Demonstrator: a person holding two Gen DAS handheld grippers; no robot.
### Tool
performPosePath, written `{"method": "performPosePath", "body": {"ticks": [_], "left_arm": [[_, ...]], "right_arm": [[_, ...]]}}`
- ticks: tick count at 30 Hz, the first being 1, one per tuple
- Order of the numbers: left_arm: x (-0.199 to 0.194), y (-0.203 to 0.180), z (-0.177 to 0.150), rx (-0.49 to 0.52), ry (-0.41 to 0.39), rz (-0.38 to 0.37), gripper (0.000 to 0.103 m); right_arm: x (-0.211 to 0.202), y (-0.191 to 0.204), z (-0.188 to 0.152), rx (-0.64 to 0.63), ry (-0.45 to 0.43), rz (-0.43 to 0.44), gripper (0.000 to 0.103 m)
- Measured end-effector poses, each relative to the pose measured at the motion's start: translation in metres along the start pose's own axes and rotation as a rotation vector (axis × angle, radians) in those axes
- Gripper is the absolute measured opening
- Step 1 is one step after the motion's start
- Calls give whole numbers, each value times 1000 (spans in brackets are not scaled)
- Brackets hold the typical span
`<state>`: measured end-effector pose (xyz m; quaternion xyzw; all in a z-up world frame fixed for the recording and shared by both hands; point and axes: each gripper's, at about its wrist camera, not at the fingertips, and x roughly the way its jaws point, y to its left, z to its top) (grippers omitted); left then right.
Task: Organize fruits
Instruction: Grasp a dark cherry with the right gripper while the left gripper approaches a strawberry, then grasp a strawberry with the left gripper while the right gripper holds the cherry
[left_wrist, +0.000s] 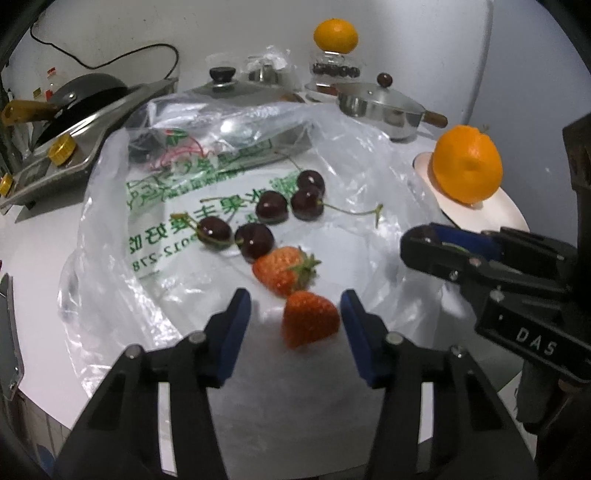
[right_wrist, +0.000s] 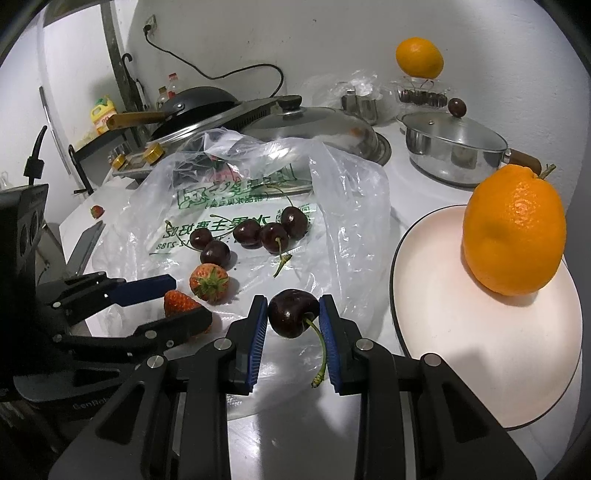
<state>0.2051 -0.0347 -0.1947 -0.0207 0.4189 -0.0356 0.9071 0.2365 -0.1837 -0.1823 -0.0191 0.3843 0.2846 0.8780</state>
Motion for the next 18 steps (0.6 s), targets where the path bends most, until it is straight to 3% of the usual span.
{"method": "performPosePath", "body": {"ticks": [7, 9, 11, 18], "left_arm": [[5, -1, -5, 5, 19, -5, 51], [5, -2, -5, 6, 21, -13, 40], [5, -1, -6, 1, 23, -38, 35], [1, 0, -7, -9, 17, -61, 34]], "right_arm": [[-3, 3, 0, -6, -8, 0, 30], [-5, 3, 1, -8, -12, -1, 30], [-7, 3, 1, -8, -16, -3, 30], [-10, 5, 2, -10, -20, -6, 30]]}}
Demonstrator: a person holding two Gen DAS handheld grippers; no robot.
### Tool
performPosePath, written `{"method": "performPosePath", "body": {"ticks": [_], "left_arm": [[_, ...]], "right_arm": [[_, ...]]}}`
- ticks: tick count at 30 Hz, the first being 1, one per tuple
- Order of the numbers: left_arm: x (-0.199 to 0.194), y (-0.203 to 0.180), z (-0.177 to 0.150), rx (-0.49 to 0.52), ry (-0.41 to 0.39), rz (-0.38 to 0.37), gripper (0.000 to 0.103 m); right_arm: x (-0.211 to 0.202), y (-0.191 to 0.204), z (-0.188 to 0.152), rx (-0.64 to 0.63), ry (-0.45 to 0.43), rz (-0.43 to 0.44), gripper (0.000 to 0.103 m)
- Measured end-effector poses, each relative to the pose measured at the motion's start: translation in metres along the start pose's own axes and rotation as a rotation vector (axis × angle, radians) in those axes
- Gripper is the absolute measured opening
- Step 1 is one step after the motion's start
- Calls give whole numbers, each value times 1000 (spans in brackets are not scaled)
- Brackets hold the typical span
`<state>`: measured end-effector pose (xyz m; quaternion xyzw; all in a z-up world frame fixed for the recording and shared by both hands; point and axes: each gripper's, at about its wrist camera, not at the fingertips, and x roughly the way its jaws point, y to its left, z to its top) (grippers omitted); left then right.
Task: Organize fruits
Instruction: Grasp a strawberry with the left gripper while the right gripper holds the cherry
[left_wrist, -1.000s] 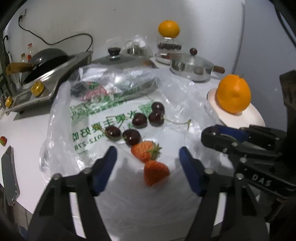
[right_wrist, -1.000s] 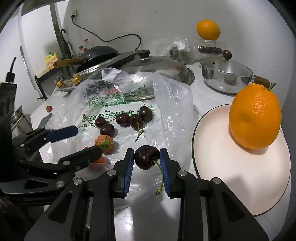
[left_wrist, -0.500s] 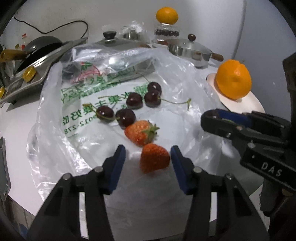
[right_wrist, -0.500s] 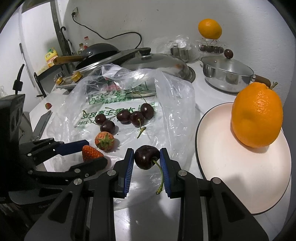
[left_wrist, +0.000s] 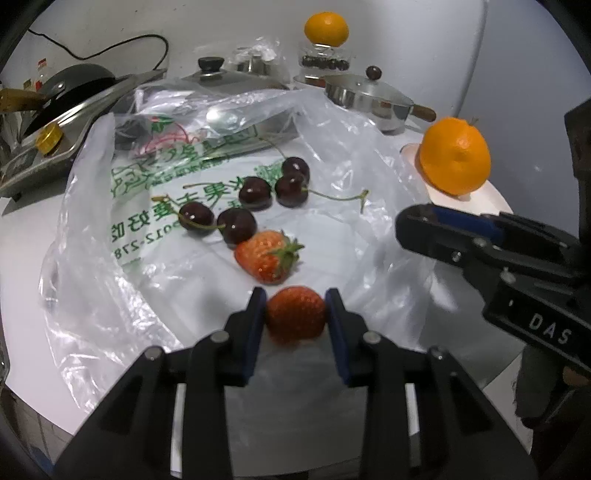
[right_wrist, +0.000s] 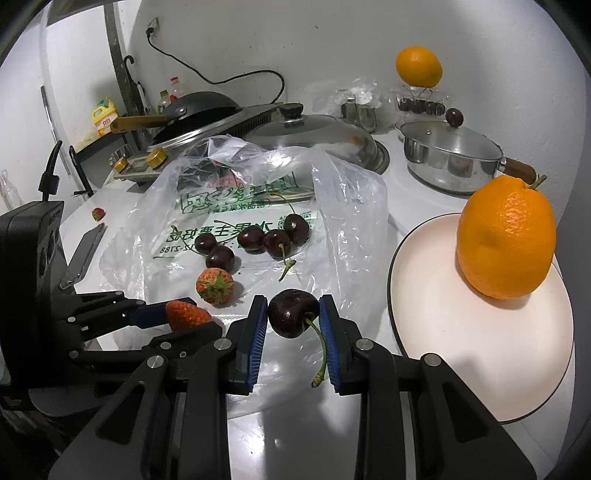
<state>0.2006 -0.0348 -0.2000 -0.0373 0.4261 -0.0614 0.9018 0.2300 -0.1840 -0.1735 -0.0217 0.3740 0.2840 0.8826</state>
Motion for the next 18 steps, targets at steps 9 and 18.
{"method": "performPosePath", "body": {"ticks": [9, 18], "left_arm": [[-15, -1, 4, 1, -36, -5, 34], [-34, -1, 15, -1, -87, -2, 34]], "right_arm": [[-8, 6, 6, -16, -19, -1, 30], [-20, 10, 18, -36, -55, -5, 30]]}}
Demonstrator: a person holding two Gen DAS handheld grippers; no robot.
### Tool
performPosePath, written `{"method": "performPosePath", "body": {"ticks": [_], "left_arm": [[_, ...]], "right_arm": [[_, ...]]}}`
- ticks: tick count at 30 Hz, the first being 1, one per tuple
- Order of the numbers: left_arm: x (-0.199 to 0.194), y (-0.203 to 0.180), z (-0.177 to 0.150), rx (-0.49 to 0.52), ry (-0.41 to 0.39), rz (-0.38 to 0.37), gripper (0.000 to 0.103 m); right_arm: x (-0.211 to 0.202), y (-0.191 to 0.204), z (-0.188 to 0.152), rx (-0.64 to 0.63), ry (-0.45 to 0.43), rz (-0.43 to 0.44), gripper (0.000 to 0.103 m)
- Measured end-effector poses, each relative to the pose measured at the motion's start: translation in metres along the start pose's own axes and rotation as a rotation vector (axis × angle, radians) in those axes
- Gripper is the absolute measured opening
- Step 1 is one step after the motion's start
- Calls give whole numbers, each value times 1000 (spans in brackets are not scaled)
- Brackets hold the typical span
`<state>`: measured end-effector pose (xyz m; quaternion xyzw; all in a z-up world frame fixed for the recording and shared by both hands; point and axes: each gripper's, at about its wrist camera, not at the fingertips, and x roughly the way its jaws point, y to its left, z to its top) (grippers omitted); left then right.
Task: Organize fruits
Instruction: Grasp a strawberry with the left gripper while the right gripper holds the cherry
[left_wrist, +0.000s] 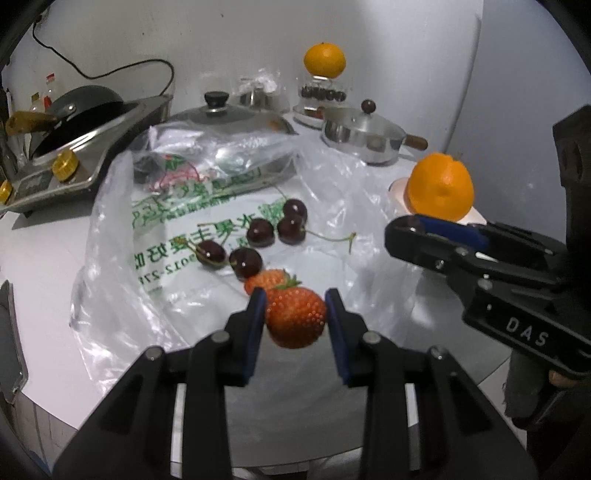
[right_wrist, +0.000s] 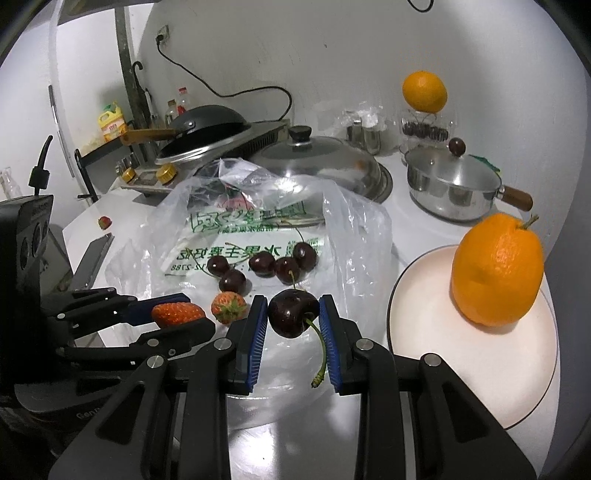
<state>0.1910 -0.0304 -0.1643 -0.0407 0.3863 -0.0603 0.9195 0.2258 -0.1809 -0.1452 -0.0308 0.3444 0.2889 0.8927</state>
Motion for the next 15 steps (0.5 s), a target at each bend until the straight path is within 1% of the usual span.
{"method": "performPosePath", "body": {"ticks": [6, 15], "left_arm": [[-14, -2, 12, 7, -43, 4, 34], [-26, -12, 23, 30, -81, 4, 34]], "right_arm": [[-9, -1, 9, -9, -24, -9, 30], [-24, -7, 14, -10, -52, -26, 30]]}}
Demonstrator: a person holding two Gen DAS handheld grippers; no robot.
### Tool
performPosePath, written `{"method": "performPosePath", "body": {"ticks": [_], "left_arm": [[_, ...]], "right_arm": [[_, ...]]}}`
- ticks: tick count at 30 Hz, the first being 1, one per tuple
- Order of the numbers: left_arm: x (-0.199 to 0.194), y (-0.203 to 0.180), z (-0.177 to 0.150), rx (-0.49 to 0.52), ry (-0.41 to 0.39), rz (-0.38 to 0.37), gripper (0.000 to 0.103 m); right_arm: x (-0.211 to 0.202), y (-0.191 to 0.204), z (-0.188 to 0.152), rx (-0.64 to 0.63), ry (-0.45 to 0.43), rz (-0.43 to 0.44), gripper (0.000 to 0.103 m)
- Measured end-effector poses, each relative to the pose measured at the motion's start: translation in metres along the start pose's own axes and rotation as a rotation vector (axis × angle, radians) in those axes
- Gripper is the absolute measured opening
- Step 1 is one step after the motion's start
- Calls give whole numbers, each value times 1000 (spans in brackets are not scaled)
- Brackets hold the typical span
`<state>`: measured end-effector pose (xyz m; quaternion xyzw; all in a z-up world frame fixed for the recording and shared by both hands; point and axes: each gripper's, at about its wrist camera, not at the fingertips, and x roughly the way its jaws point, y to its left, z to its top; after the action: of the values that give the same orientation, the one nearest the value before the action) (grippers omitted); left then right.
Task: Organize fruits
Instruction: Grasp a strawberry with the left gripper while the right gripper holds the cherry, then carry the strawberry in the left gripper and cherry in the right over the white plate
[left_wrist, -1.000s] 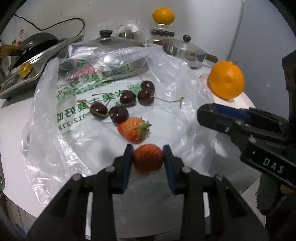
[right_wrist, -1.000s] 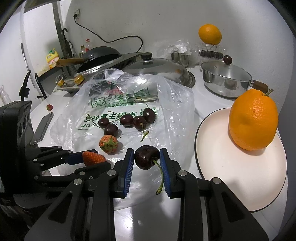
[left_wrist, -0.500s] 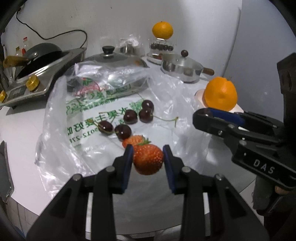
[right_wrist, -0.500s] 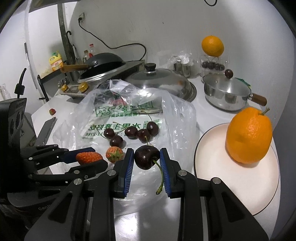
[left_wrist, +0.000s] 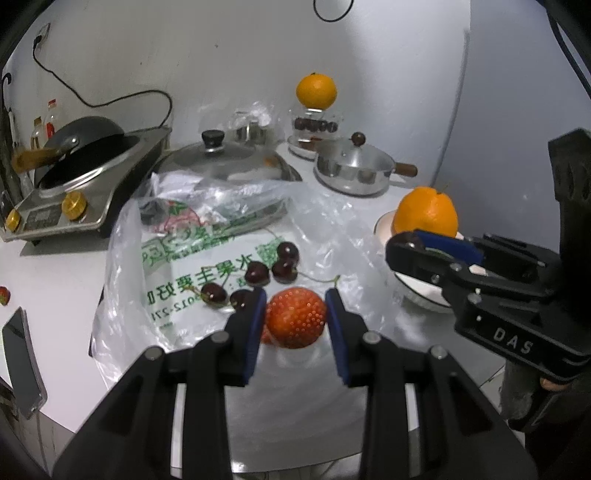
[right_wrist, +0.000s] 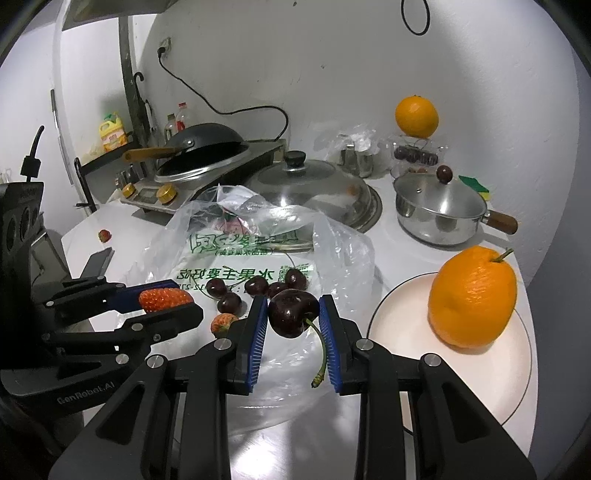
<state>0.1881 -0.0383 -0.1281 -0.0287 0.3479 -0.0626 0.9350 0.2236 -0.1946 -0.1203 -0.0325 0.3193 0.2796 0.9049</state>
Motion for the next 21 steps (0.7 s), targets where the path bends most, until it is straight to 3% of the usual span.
{"method": "performPosePath", "body": {"ticks": [21], "left_arm": [[12, -58, 16, 72, -2, -45, 34]], "right_arm": [[-36, -58, -19, 64, -17, -78, 30]]}}
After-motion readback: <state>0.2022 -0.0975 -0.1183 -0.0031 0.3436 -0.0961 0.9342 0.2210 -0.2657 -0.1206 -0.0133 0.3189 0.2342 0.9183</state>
